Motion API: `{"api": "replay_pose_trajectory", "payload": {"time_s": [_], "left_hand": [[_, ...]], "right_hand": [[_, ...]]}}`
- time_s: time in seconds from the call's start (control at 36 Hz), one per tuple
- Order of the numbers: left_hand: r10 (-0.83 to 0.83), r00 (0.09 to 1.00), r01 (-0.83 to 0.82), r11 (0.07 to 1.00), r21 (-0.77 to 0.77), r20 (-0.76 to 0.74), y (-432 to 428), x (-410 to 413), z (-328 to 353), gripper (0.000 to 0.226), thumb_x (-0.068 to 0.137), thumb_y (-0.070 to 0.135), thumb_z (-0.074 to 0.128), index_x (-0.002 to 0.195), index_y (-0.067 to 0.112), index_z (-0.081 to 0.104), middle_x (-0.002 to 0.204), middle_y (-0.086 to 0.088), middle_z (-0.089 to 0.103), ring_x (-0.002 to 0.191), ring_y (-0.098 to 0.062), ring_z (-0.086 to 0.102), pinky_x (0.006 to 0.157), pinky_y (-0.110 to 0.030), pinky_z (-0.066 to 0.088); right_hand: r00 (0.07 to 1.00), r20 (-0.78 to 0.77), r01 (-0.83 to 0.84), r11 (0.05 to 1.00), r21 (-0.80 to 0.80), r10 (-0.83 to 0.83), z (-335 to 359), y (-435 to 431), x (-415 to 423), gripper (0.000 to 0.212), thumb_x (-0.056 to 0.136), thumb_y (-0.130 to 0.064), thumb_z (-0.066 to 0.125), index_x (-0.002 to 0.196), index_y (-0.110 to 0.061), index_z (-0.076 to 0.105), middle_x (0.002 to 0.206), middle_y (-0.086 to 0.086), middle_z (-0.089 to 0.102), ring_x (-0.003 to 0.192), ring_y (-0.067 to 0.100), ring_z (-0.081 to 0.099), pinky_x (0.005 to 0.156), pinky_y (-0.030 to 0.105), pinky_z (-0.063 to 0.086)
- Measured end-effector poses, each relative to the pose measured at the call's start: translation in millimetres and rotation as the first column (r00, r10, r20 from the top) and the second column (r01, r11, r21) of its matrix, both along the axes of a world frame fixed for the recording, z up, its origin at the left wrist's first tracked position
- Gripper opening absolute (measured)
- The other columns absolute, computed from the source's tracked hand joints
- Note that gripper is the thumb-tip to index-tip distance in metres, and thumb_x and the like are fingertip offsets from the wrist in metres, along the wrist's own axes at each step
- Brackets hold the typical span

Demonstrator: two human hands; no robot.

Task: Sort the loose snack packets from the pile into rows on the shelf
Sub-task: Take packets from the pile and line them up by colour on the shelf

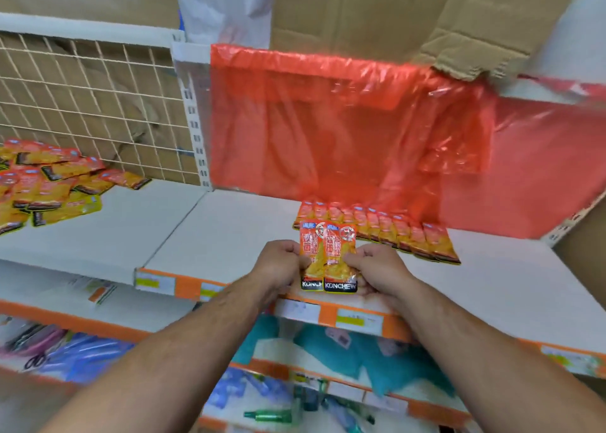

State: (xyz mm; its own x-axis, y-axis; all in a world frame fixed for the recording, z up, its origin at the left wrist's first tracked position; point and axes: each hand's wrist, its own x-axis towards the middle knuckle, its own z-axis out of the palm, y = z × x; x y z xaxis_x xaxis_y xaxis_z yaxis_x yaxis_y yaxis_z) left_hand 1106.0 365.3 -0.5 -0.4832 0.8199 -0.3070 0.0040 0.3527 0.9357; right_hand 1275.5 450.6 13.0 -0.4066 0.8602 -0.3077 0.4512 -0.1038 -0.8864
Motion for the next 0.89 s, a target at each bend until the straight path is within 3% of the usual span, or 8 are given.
{"api": "replay_pose_trajectory", "payload": {"time_s": [0.17,0.36,0.5,0.56,0.64,0.72,0.81,0.89], "left_hand": [[-0.033,0.999,0.034,0.999,-0.029,0.017,45,74,-4,0.037,0.086,-0.003,0.065,0.06,0.015,0.048,0.052,-0.003,0.048,0.039,-0.014,0.039,0.044,-0.021,0.031],[-0.11,0.994,0.11,0.994,-0.015,-0.004,83,128,-1,0.041,0.088,-0.007,0.062,0.057,0.012,0.042,0.046,-0.002,0.043,0.033,-0.009,0.038,0.039,-0.017,0.032],[-0.15,0.986,0.151,0.988,0.014,-0.077,114,144,-5,0.042,0.087,-0.005,0.064,0.058,0.012,0.039,0.054,-0.007,0.04,0.047,-0.017,0.039,0.047,-0.02,0.033],[-0.15,0.984,0.153,0.988,0.021,-0.094,126,147,-7,0.046,0.085,-0.004,0.065,0.056,0.014,0.036,0.05,-0.005,0.037,0.043,-0.015,0.037,0.05,-0.022,0.034],[-0.164,0.981,0.168,0.985,0.025,-0.106,147,151,-9,0.048,0.084,-0.006,0.066,0.055,0.015,0.034,0.047,-0.002,0.034,0.035,-0.01,0.032,0.047,-0.019,0.033],[-0.189,0.973,0.194,0.981,0.023,-0.131,167,155,-9,0.048,0.084,-0.004,0.068,0.053,0.015,0.036,0.048,-0.003,0.038,0.041,-0.014,0.035,0.043,-0.018,0.031],[-0.217,0.962,0.222,0.975,0.012,-0.168,184,160,-16,0.045,0.083,0.0,0.071,0.053,0.014,0.04,0.048,-0.003,0.042,0.042,-0.014,0.036,0.042,-0.015,0.034],[-0.231,0.955,0.231,0.973,-0.019,-0.187,196,166,-22,0.038,0.081,0.005,0.075,0.056,0.013,0.047,0.051,-0.003,0.046,0.045,-0.015,0.04,0.051,-0.018,0.042]], "right_hand": [[1.0,-0.004,0.022,0.999,0.024,-0.022,-4,40,77,0.039,0.094,-0.027,0.067,0.072,-0.015,0.037,0.06,0.009,0.025,0.044,0.021,0.032,0.038,0.024,0.038],[0.996,0.007,0.094,0.995,0.023,-0.094,-8,70,133,0.025,0.093,-0.022,0.068,0.082,-0.011,0.048,0.066,0.007,0.03,0.045,0.018,0.037,0.04,0.025,0.041],[0.987,-0.018,0.162,0.987,-0.013,-0.162,-9,85,149,0.018,0.089,-0.001,0.066,0.075,-0.01,0.06,0.06,0.003,0.05,0.045,0.012,0.044,0.041,0.024,0.039],[0.98,-0.015,0.197,0.98,-0.026,-0.197,-8,90,154,0.014,0.088,0.0,0.065,0.078,-0.009,0.063,0.059,0.002,0.053,0.043,0.011,0.045,0.042,0.024,0.039],[0.967,0.001,0.253,0.967,-0.032,-0.254,-3,97,162,0.009,0.088,0.0,0.065,0.083,-0.007,0.064,0.056,0.001,0.054,0.044,0.012,0.045,0.044,0.025,0.039],[0.957,0.017,0.29,0.957,-0.009,-0.29,3,107,169,0.014,0.089,0.0,0.064,0.079,-0.01,0.063,0.04,-0.009,0.051,0.035,0.008,0.043,0.042,0.022,0.037],[0.943,0.027,0.331,0.944,0.005,-0.331,3,116,175,0.014,0.089,-0.001,0.064,0.079,-0.011,0.063,0.037,-0.009,0.05,0.033,0.008,0.042,0.042,0.022,0.036],[0.934,0.038,0.356,0.934,0.008,-0.356,-3,120,180,0.017,0.089,-0.001,0.064,0.077,-0.013,0.063,0.037,-0.009,0.05,0.032,0.009,0.041,0.041,0.022,0.036]]}}
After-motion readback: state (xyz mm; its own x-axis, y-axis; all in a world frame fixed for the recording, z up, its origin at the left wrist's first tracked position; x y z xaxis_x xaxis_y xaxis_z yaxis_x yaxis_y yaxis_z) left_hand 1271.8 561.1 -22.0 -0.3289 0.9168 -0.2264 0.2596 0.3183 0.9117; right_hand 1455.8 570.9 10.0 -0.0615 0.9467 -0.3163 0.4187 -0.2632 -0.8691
